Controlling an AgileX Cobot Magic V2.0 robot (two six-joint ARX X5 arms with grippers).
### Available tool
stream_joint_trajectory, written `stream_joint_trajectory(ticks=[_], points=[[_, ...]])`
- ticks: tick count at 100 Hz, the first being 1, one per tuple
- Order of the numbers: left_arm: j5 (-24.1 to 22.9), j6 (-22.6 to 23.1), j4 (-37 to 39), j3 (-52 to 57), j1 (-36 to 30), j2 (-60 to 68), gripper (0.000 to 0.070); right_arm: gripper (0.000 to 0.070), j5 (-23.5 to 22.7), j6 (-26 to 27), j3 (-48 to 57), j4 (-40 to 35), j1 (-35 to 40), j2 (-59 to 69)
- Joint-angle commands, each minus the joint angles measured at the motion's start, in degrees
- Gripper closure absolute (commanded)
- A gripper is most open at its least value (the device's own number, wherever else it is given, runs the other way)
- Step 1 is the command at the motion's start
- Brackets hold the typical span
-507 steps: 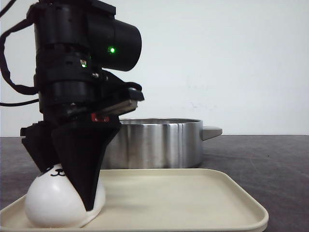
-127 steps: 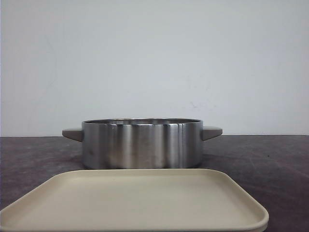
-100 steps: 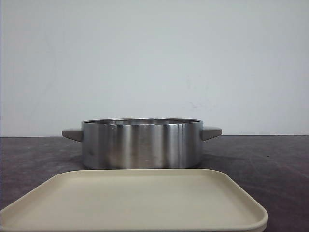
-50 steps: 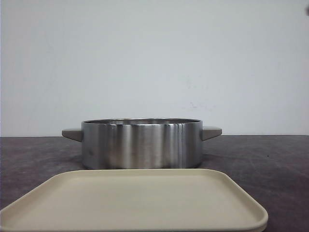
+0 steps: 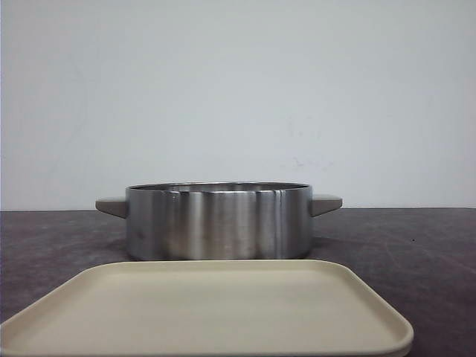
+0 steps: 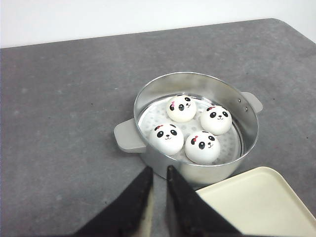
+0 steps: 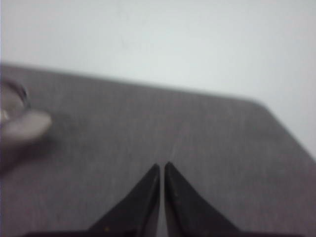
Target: Steam buns
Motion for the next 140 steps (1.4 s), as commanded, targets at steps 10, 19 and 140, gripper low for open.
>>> stream_joint_trajectory(ticks=[10,19,140], points=[[0.07,-0.24,0.55,0.92,-0.26,0.28,0.07,0.069,-0.11,-0.04,-0.44,-2.67,-0.81,0.02],[0.07,-0.24,0.55,0.92,-0.26,0.28,0.07,0.069,-1.66,0.0,-1.57,-1.64,-0.85,0.02],[0.07,-0.24,0.57,0.92,-0.26,0.28,0.07,0.069,-4.46,1.64,-4.39,1.53,-1.38,0.02]])
